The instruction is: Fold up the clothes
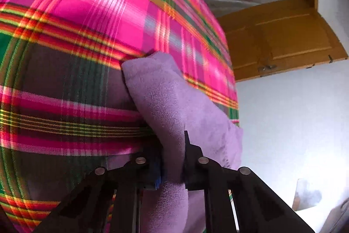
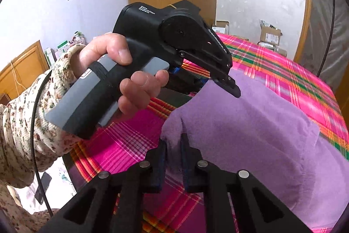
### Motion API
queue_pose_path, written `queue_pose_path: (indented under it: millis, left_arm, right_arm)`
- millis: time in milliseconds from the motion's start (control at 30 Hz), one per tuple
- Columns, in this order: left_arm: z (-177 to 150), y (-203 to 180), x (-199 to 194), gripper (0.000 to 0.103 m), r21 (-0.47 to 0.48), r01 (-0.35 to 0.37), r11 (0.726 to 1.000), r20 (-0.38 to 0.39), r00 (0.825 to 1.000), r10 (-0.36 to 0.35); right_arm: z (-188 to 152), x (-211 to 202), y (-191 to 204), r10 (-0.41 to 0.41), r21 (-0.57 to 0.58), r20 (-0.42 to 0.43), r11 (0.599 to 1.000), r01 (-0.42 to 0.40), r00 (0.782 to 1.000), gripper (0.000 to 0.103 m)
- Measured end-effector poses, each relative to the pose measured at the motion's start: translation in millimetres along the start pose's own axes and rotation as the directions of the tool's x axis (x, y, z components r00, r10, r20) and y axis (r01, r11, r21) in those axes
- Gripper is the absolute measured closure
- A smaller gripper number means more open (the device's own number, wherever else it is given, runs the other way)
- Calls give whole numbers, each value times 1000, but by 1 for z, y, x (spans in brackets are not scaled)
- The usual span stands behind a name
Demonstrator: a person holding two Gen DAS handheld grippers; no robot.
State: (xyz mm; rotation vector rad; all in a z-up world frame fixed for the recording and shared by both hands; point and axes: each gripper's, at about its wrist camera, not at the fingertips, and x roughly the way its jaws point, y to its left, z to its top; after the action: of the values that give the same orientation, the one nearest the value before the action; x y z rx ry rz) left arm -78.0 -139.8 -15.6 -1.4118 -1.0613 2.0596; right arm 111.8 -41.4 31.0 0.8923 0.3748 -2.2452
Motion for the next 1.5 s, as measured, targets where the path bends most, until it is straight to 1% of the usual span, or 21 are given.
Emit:
queue_pose_path:
  millis: [100,267,467,533,667,867,967,1033,1133,1233,1300,1367,1400,1467,1500]
  left_arm:
    - [1,-6,-11,91,31,-13,999,45,999,12]
    - [4,-5,-33,91,45,-4,999,95,995,0]
    - [-3,10,-69,91,50,-81,995,152,986,73]
    - [-4,17,-78,91,38,-101,994,168,981,94]
    - [-8,36,-97,91,1,-132,991,195,972,130]
    - [-14,55,-123,91,-31,-185,982,230,955,188]
    - [-17,62,-137,91,-44,-208,977,261,942,212]
    - [-18,68,-141,91,-51,-227,973,268,935,232]
    - [-21,73,-139,91,-64,-231,971,264,934,240]
    - [-23,77,-137,90,-77,-232,970,262,934,245]
    - [-25,76,-138,85,-79,-250,965,275,925,262]
    - [-29,73,-143,82,-78,-273,959,297,912,283]
    - [-31,69,-146,78,-78,-277,958,310,906,287]
    - [-35,62,-150,76,-74,-283,956,332,897,291]
    - [-37,60,-154,73,-73,-289,954,341,892,297]
  right_arm:
    - [7,-1,11,-6,-31,13,999,7,1000,91]
    - [18,2,22,44,-41,24,998,-43,999,92]
    - [29,15,47,138,-89,6,987,-137,990,92]
    - [30,19,59,172,-106,-9,979,-172,985,92]
    - [37,29,68,230,-109,-26,967,-231,973,92]
    - [47,36,80,295,-117,-34,948,-296,955,92]
    - [52,46,82,317,-103,-46,942,-321,947,92]
    - [49,53,79,329,-86,-64,939,-333,942,92]
    - [47,62,73,349,-53,-93,933,-355,932,91]
    - [49,66,68,358,-35,-107,931,-363,928,88]
    - [56,73,60,362,-27,-109,930,-367,926,88]
    - [55,71,56,377,-1,-107,925,-379,920,87]
    - [56,71,52,385,13,-105,923,-386,917,84]
    - [56,67,43,393,43,-92,920,-390,915,78]
    - [56,63,38,390,53,-83,921,-387,917,78]
